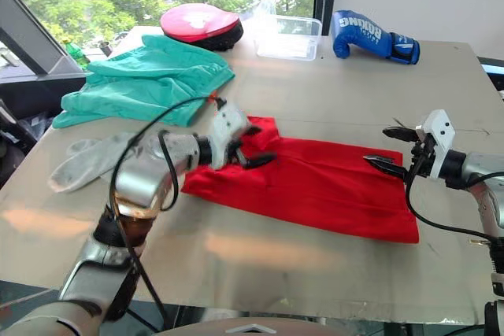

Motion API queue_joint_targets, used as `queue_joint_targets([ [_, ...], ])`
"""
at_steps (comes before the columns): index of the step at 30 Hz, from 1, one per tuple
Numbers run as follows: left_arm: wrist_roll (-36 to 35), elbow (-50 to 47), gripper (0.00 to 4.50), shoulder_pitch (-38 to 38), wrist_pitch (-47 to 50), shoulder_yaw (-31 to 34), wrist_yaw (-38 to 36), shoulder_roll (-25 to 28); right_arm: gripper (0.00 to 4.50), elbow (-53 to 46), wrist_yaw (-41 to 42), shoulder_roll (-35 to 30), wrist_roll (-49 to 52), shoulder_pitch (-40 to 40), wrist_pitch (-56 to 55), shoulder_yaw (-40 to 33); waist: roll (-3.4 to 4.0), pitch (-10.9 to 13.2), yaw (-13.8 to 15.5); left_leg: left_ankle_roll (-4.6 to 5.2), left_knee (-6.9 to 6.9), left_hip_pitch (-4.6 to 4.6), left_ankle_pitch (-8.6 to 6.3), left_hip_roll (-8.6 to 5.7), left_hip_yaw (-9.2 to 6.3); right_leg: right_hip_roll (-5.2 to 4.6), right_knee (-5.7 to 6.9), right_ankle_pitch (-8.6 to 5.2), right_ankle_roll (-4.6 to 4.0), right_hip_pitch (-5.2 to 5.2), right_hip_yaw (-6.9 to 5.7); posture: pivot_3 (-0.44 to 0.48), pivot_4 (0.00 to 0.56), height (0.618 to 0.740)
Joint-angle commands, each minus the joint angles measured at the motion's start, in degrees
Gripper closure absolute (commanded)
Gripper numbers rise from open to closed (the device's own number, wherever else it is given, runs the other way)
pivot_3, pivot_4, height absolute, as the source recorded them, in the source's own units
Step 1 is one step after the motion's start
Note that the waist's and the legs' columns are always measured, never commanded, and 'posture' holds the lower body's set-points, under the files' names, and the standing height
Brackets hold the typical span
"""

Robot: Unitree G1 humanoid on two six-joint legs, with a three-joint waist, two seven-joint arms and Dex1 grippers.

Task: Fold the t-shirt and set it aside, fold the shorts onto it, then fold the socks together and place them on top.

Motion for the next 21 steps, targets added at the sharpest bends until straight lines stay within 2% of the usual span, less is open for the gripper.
queue_joint_targets([
  [1,-2.22,11.08,0.08,-7.05,-3.94,2.77,-3.53,1.06,0.0,-5.71,-1.95,1.06,3.61,1.16,3.09,-2.79,0.0,-0.01,0.03,0.0,0.0,0.0,0.0,-0.02,0.0,-0.01,0.0,0.0,0.0,0.0,0.01,0.0,0.15,0.735],
  [7,2.15,46.91,0.08,-21.71,-17.67,0.41,-10.52,-0.36,0.0,-16.31,-5.59,5.35,7.76,5.47,5.55,-3.47,-0.05,0.03,-0.16,0.0,-0.01,-0.07,0.0,-0.11,-0.06,0.05,-0.04,-0.01,0.01,-0.03,-0.1,0.0,0.15,0.735],
  [11,7.17,66.04,0.08,-28.57,-28.37,-0.93,-10.47,-1.52,0.0,-21.3,-8.41,7.99,8.98,8.86,5.42,-4.32,-0.08,0.05,-0.04,0.0,0.08,-0.61,0.01,-0.12,-0.27,0.07,-0.14,0.0,0.01,-0.36,-0.32,0.0,0.15,0.735],
  [15,10.76,76.38,0.08,-31.12,-33.46,-1.23,-10.73,-2.34,0.0,-25.74,-11.6,10.36,9.89,12.61,5.03,-5.6,-0.1,0.06,0.0,-0.02,0.05,-0.81,0.01,-0.13,-0.38,0.08,-0.36,-0.01,0.01,-0.42,-0.44,0.0,0.15,0.735],
  [21,15.23,81.49,0.08,-31.3,-36.07,-1.28,-8.56,-3.77,0.0,-28.94,-15.33,12.15,10.28,14.68,5.1,-6.19,-0.2,0.11,0.02,-0.04,0.04,-0.84,0.02,-0.12,-0.46,0.06,-0.44,0.0,0.02,-0.38,-0.53,0.0,0.15,0.735],
])
